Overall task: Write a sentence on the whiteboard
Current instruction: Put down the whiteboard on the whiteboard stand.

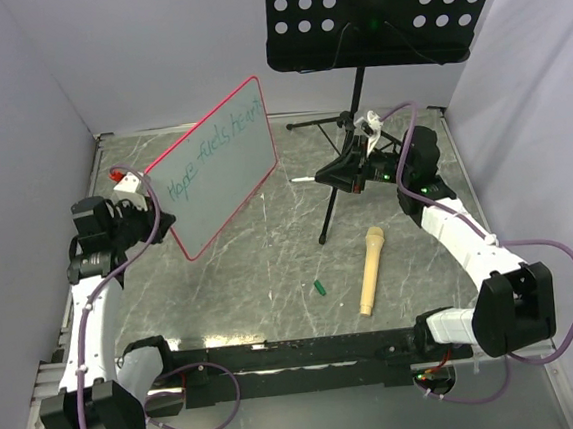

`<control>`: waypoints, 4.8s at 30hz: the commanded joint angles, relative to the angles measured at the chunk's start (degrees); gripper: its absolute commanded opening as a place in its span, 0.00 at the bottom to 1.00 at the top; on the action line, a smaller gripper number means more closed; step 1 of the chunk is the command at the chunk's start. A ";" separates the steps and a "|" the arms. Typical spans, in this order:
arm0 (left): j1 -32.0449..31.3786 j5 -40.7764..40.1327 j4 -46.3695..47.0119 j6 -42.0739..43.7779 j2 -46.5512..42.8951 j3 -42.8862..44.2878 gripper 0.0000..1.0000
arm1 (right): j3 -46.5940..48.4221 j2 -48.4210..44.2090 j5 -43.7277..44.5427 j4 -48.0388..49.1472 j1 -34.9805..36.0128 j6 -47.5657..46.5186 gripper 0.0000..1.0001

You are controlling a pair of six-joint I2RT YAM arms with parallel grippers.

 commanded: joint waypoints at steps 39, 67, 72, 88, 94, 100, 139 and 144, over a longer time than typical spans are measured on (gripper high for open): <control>0.66 -10.71 17.42 -8.53 14.79 21.24 0.01 | 0.03 3.34 -1.29 1.70 -0.35 -1.10 0.00; 7.86 -8.53 37.28 -10.99 18.32 15.11 0.01 | 0.47 5.18 -1.47 1.52 -0.43 -1.81 0.00; 11.55 -5.28 40.79 -11.35 14.45 7.29 0.01 | 0.47 5.54 -1.73 1.96 -0.43 -1.37 0.00; 15.51 2.72 47.57 -7.75 19.62 -1.78 0.01 | 0.21 4.66 -2.00 2.31 -0.35 -1.28 0.00; 15.86 2.82 46.42 -6.78 23.06 -1.77 0.01 | 0.21 4.92 -1.82 2.31 -0.43 -1.28 0.00; 16.57 1.32 47.04 -4.77 23.58 -4.06 0.01 | 0.21 4.92 -2.08 2.49 -0.43 -1.19 0.00; 20.17 -3.25 39.66 0.25 27.63 0.77 0.31 | 0.21 5.45 -2.17 2.93 -0.52 -0.84 0.00; 20.35 -2.72 40.62 -0.71 26.58 0.16 0.45 | 0.21 5.54 -2.17 3.02 -0.44 -0.84 0.00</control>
